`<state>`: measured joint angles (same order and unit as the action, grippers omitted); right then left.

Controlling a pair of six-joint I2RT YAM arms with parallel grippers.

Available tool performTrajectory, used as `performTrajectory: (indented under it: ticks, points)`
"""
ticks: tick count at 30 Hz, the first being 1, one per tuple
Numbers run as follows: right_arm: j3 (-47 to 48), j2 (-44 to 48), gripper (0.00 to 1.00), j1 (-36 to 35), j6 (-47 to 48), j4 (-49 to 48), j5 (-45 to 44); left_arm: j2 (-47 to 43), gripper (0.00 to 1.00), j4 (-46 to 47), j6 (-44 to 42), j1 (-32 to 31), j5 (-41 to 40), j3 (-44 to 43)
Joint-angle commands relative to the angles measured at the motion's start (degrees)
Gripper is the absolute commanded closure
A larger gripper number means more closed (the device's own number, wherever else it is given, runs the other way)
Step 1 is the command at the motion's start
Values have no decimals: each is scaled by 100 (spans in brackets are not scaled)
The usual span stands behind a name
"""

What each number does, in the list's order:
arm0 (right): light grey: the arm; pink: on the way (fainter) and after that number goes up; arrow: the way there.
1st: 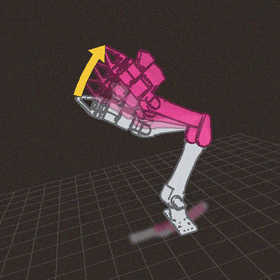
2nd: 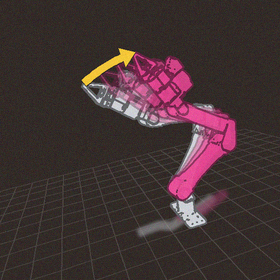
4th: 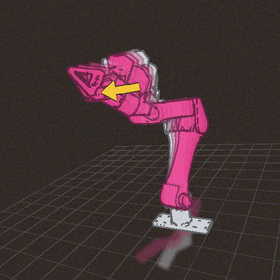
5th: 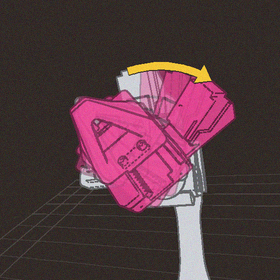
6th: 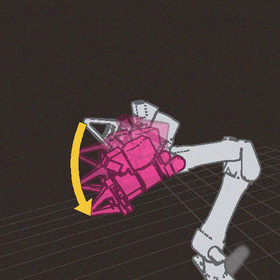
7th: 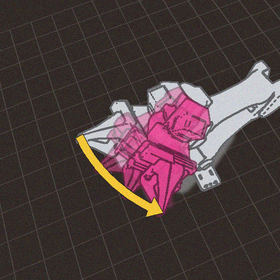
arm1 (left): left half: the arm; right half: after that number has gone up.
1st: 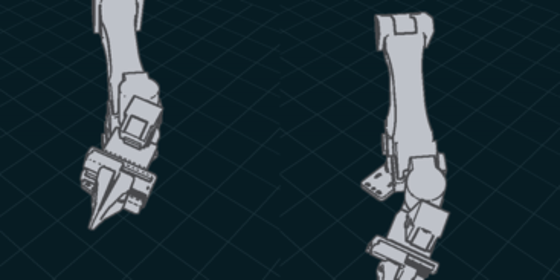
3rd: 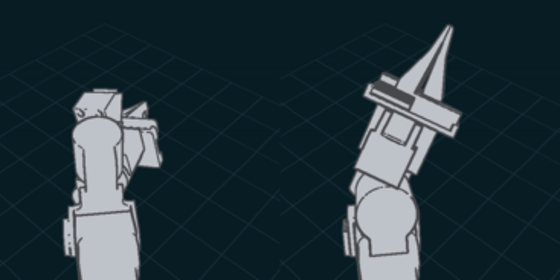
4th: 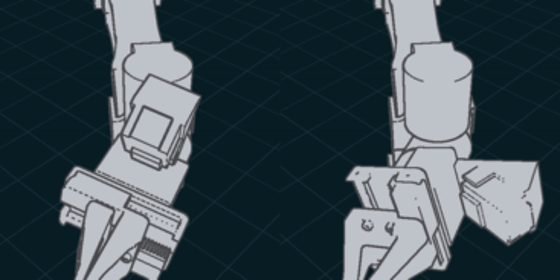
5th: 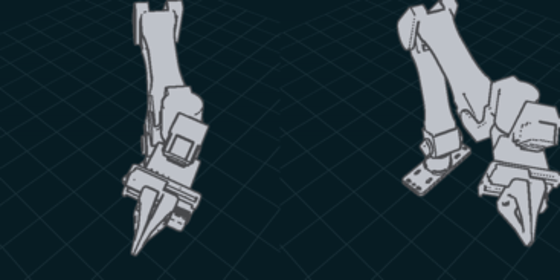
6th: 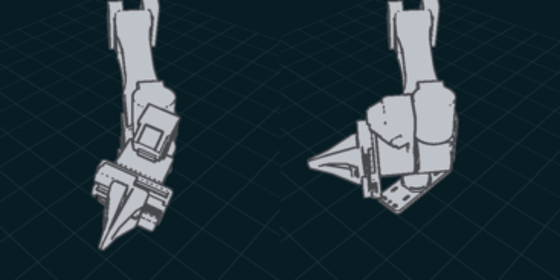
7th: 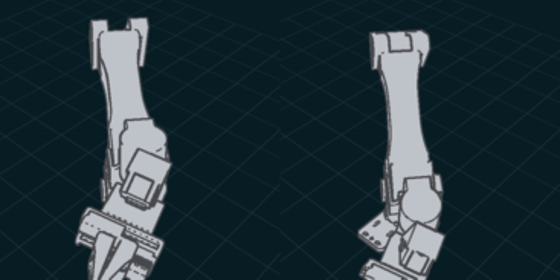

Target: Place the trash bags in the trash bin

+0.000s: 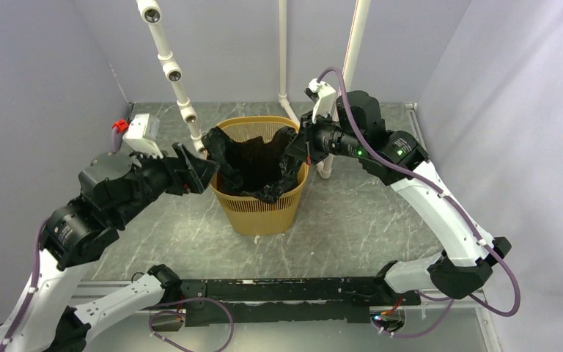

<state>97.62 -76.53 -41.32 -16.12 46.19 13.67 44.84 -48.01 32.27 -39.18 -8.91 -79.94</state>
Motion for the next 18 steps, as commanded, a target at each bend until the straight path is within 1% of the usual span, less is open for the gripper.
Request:
performTrajectory:
  ticks: [1,3,7,9,12,16,18]
  points:
    - [202,113,100,-177,-282,-278,211,725,8,-505,-13,6,124,-819]
    - [196,126,100,-266,-345,-348,173,1096,7,-780,-72,-2,75,-1202]
    - [263,83,100,-424,-496,-449,36,1590,7,-1113,-132,4,231,-1904]
    - [290,76,100,-467,-565,-489,-46,1787,8,-1296,-148,-1,263,-2087]
    - [209,139,100,-495,-675,-695,-58,2034,10,-1634,-130,0,105,-2244]
    - [86,279,100,-517,-822,-942,-188,2224,25,-1769,25,1,-61,-2321]
    - [5,347,100,-517,-826,-996,-233,2303,37,-1700,79,0,-24,-2362]
